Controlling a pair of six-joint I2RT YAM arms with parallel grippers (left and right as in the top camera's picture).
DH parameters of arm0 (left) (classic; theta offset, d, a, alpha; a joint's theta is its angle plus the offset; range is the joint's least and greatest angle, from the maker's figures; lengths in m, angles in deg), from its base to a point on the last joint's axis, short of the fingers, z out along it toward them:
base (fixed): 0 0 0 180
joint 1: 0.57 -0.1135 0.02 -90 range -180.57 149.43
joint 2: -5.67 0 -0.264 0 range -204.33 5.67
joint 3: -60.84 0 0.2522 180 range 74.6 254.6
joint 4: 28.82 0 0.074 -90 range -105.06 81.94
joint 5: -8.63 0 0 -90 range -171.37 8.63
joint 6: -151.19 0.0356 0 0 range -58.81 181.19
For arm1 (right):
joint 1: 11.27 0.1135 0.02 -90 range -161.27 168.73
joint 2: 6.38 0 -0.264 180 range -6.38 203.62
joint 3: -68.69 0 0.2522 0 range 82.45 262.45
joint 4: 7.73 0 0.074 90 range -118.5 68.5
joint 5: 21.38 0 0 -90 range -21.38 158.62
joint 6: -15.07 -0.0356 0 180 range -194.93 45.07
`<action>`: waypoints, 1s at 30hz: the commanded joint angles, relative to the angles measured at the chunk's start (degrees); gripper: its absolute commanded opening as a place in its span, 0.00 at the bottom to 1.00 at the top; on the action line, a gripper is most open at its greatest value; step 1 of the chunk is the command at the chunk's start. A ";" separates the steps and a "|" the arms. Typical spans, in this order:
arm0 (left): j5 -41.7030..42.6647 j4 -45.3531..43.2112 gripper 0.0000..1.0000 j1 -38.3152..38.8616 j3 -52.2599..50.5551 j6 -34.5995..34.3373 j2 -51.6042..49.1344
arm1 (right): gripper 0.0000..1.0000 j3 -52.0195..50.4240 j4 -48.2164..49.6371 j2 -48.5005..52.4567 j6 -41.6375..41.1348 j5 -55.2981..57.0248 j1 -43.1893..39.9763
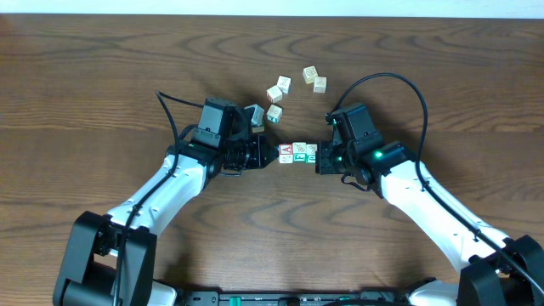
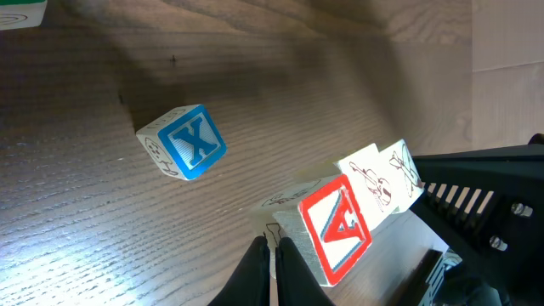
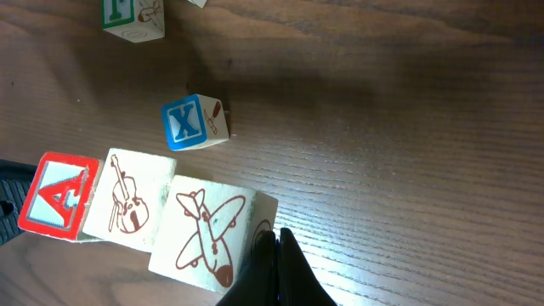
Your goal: Lift 3 blocks
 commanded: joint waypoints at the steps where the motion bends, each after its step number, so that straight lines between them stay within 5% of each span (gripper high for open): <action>1: 8.72 -0.85 0.07 3.37 2.97 -0.31 0.92 | 0.01 3.08 2.08 -1.86 0.46 -15.76 2.19; 30: 8.74 -0.85 0.07 3.37 2.97 -0.50 1.55 | 0.01 3.08 1.51 -3.67 0.94 -15.47 2.16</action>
